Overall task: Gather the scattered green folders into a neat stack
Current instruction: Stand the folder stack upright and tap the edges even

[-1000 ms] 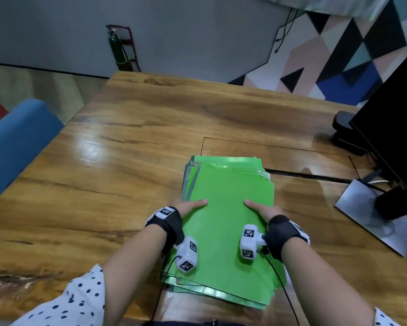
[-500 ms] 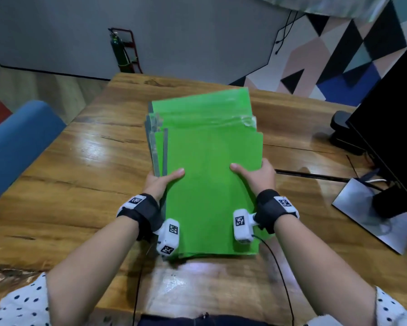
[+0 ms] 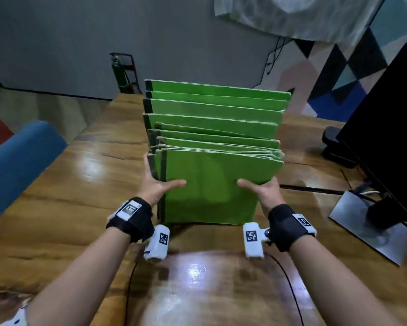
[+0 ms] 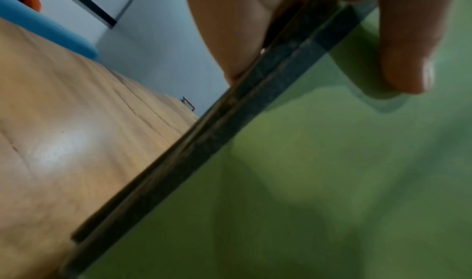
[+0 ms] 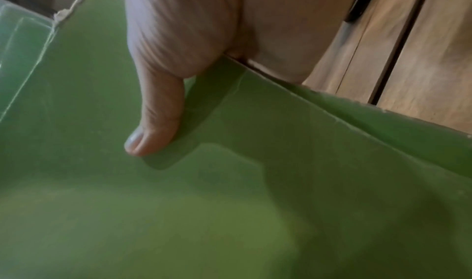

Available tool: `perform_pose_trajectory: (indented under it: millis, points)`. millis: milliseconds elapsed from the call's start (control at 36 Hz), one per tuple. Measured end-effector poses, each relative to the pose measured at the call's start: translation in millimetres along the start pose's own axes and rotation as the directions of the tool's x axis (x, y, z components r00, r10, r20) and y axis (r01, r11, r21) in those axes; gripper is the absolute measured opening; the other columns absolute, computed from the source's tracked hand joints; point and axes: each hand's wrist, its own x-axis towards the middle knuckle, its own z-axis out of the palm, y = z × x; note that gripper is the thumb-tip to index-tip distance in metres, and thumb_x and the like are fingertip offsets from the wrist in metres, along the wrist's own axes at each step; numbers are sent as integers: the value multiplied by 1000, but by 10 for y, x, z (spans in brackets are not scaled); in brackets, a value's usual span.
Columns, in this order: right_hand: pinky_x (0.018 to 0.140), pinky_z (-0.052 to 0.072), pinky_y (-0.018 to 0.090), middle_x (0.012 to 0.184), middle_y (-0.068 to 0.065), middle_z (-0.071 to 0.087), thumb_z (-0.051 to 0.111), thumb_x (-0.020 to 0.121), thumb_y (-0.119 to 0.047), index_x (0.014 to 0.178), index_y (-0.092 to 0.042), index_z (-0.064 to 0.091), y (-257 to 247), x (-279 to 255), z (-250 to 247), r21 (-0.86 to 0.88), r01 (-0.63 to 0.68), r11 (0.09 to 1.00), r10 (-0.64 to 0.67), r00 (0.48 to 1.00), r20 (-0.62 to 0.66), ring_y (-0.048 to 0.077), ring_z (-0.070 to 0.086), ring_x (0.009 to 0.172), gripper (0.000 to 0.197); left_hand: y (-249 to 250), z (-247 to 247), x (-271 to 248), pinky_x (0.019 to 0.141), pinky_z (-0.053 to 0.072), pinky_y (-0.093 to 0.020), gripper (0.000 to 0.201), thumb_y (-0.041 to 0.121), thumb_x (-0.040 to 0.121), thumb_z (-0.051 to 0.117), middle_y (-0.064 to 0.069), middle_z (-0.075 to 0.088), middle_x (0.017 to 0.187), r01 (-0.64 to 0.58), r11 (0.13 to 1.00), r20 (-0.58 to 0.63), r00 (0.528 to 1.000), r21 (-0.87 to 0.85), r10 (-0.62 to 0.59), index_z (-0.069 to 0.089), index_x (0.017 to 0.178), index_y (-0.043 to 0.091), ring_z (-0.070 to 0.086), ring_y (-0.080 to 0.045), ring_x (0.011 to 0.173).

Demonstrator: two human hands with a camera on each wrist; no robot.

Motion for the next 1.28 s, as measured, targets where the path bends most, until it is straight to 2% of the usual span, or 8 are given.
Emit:
perform_pose_trajectory:
  millis: [250, 361, 639, 778, 889, 1000, 1194, 1278]
  points:
    - [76, 57, 20, 105, 1, 71, 96, 31, -23, 125, -2, 55, 133, 4, 21, 23, -14, 1000, 13, 999, 47, 7, 71, 86, 104, 678, -33, -96, 90, 46, -44, 97, 68, 45, 80, -2, 58, 107, -190, 938, 1, 980, -289, 199, 46, 122, 20, 56, -22, 98]
    - [73, 56, 17, 95, -8, 74, 95, 17, -48, 113, -12, 60, 196, -4, 42, 21, -17, 1000, 15, 998, 66, 5, 71, 85, 109, 947, 36, -136, 98, 44, -57, 64, 48, 59, 82, -12, 63, 105, -189, 909, -49, 982, -372, 185, 58, 108, 15, 61, -27, 95]
    - [88, 54, 36, 116, 8, 69, 76, 46, -76, 130, -5, 53, -354, 49, 110, 74, 115, 991, -121, 990, 70, 21, 67, 105, 112, 825, -47, 6, 83, 42, -44, 16, 18, 68, 64, 0, 62, 82, -117, 949, -51, 993, -291, 107, 63, 84, 19, 54, -25, 86]
    - [107, 41, 49, 122, 6, 67, 68, 66, -69, 121, -13, 62, -813, 165, 273, 36, 212, 977, -210, 976, -47, 24, 60, 118, 79, 854, -25, 39, 79, 44, -40, 20, 14, 69, 58, -8, 62, 89, -117, 944, -47, 993, -309, 107, 64, 88, 17, 56, -25, 85]
    - [91, 48, 37, 97, 3, 69, 62, 85, -17, 95, -16, 65, -789, 252, 322, -15, 200, 980, -201, 974, -107, 21, 63, 93, 10, 902, -43, 54, 84, 46, -38, 31, 31, 69, 68, -10, 65, 101, -98, 931, -23, 995, -352, 96, 65, 95, 13, 62, -27, 93]
    - [80, 44, 32, 89, 3, 65, 54, 69, -13, 84, -18, 64, -702, 241, 364, 17, 184, 983, -179, 973, -143, 20, 56, 86, 19, 987, -24, 102, 102, 44, -45, 74, 60, 66, 74, -4, 66, 122, -39, 940, 13, 999, -340, 46, 62, 124, 15, 61, -23, 115]
    - [106, 41, 43, 131, 8, 60, 64, 78, -51, 127, -12, 60, -634, 197, 302, 112, 60, 992, -48, 992, -114, 22, 56, 120, 62, 994, 35, 144, 93, 51, -43, 17, 19, 83, 69, -10, 71, 101, -70, 951, -48, 997, -300, 58, 69, 98, 11, 67, -26, 93]
    - [84, 56, 31, 121, 16, 62, 35, 96, -49, 136, -2, 51, -604, 104, 313, 274, -7, 962, 28, 997, -72, 22, 66, 101, 63, 940, 26, 207, 81, 48, -42, 12, 6, 85, 56, -6, 65, 84, -65, 959, -93, 995, -276, 41, 62, 78, 13, 59, -23, 81]
